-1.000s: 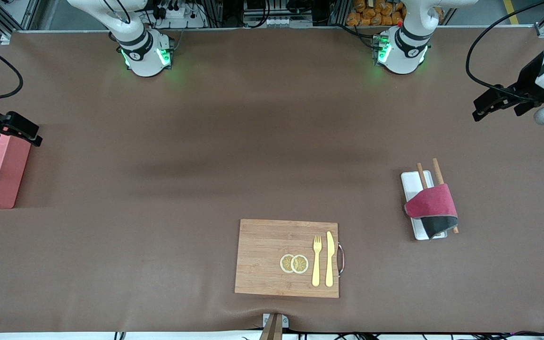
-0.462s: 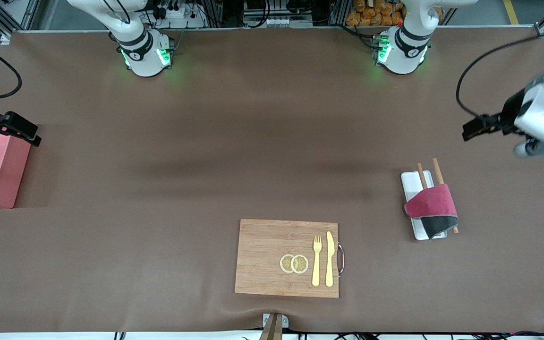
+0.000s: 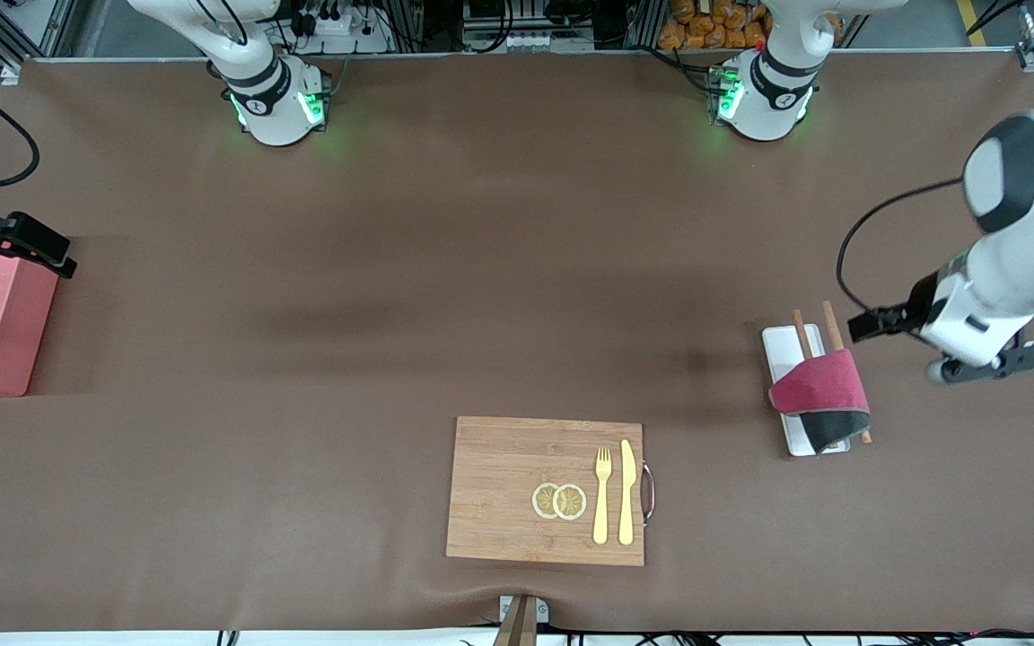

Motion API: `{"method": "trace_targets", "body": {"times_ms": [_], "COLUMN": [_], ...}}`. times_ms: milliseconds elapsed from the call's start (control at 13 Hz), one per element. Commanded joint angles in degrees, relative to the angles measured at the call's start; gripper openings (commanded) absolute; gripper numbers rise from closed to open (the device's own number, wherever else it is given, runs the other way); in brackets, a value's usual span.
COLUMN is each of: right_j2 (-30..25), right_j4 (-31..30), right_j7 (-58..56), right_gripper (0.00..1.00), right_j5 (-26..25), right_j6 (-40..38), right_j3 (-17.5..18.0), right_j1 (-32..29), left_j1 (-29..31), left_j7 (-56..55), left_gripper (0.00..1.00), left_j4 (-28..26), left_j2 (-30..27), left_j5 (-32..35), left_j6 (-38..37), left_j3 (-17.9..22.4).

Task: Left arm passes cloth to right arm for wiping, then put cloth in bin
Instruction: 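Lower the left gripper and grasp the pink-grey cloth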

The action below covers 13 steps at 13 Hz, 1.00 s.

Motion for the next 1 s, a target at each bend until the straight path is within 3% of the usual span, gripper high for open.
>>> {"method": "trace_targets", "body": {"times_ms": [0, 231, 538, 692, 923], "right_j2": [0.2, 0.3, 0.4, 1.1, 1.7], "right_j4": [0.8, 0.7, 0.7, 0.7, 0.6], "right_j7": [-0.2, -0.3, 0.9, 1.4, 1.4], "right_gripper": [1.00, 1.00, 1.00, 1.00, 1.00], "right_j5": [-0.7, -0.2, -0.6, -0.4, -0.2], "right_j6": [-0.6, -0.9, -1.0, -1.1, -1.1], "right_j3": [0.8, 0.8, 1.0, 1.0, 1.1], "right_j1": [-1.1, -2.0, -0.8, -0.7, -0.6], "left_j1": [1.1, 1.2, 1.2, 1.3, 3.2], "left_j7": [1.0, 2.1, 2.5, 4.0, 7.1], "left_gripper": [1.00, 1.00, 0.85, 0.71, 0.66], "left_j4": [0.8, 1.0, 1.0, 1.0, 1.1], "left_j2": [6.4, 9.5, 12.0, 12.4, 13.1], "left_j5": [1.5, 1.5, 1.5, 1.5, 1.5], "left_j6": [6.9, 10.4, 13.3, 13.4, 14.0], "left_j3": [0.0, 0.1, 0.1, 0.1, 0.1]}}
